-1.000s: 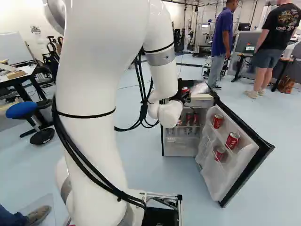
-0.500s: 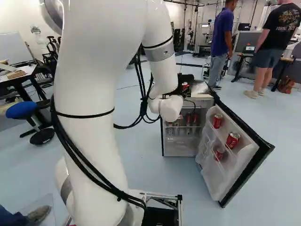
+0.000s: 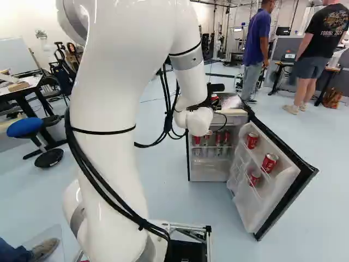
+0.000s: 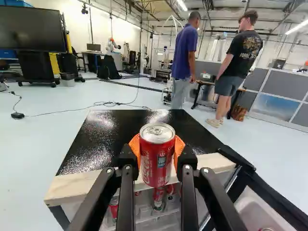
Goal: Grab a drink from the fridge
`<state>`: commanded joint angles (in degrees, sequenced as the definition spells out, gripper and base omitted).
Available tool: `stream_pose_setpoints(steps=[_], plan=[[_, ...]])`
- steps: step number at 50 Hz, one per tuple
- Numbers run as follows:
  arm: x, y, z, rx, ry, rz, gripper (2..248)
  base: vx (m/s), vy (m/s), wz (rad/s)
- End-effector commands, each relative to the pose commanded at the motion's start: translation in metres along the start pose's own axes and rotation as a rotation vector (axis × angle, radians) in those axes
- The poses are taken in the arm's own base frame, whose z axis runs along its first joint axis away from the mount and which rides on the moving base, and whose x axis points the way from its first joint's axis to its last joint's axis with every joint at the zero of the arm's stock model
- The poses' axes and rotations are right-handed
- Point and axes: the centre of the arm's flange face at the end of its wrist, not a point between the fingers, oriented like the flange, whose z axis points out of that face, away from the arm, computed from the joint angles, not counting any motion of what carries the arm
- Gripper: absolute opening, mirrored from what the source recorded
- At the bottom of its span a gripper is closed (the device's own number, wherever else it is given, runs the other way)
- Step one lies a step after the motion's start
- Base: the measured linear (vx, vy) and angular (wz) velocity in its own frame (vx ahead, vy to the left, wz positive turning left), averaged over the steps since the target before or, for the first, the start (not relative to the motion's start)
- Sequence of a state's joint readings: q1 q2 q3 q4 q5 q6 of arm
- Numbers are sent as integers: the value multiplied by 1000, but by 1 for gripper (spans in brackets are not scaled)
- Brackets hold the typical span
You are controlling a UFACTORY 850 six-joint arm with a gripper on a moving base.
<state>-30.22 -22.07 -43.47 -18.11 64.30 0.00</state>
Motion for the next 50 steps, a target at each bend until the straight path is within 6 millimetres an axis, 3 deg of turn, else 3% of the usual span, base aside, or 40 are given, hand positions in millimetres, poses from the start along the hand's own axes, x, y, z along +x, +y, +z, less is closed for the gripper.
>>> stream_pose_setpoints(steps=[50], plan=[[-7, -7, 61, 35, -25, -14, 90, 0, 0, 0]])
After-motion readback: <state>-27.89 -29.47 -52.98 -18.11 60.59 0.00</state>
